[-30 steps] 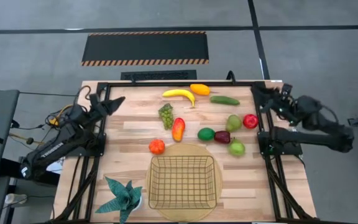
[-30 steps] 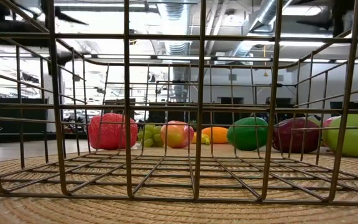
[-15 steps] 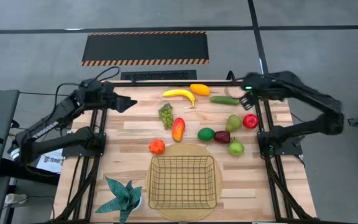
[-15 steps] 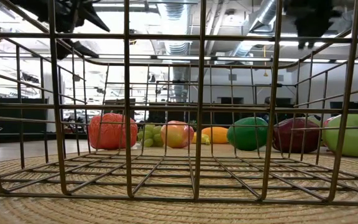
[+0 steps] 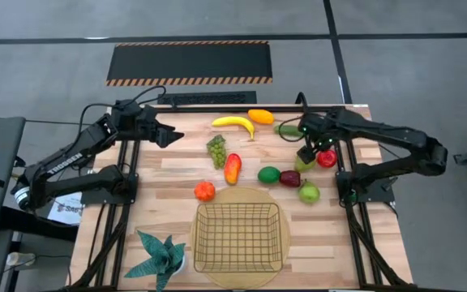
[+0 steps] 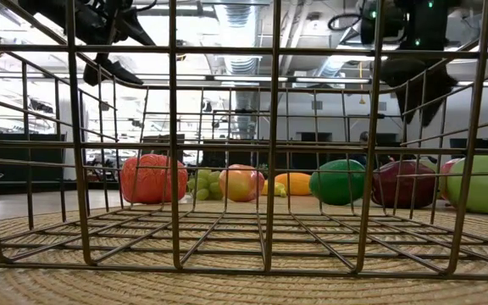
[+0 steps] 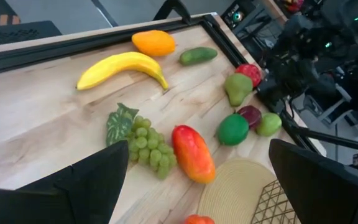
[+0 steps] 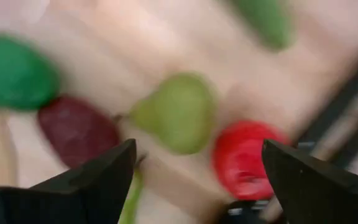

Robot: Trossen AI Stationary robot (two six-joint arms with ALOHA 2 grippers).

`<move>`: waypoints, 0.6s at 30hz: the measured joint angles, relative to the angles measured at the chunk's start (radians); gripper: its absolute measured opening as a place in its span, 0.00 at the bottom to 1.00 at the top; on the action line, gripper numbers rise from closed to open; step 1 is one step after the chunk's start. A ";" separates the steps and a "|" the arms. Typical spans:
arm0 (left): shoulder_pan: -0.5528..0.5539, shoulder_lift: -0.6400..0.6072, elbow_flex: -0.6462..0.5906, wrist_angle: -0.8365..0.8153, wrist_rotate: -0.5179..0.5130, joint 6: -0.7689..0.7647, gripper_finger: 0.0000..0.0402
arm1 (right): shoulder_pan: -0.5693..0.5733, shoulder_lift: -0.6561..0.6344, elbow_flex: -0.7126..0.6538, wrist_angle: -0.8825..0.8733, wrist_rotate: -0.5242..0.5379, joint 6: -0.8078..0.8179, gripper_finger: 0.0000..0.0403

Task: Build produce basket
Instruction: Put the top pear into the wire basket

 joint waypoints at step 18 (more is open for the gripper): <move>0.000 0.000 0.000 -0.013 -0.002 0.016 0.93 | -0.031 0.105 -0.182 0.285 -0.053 -0.121 0.92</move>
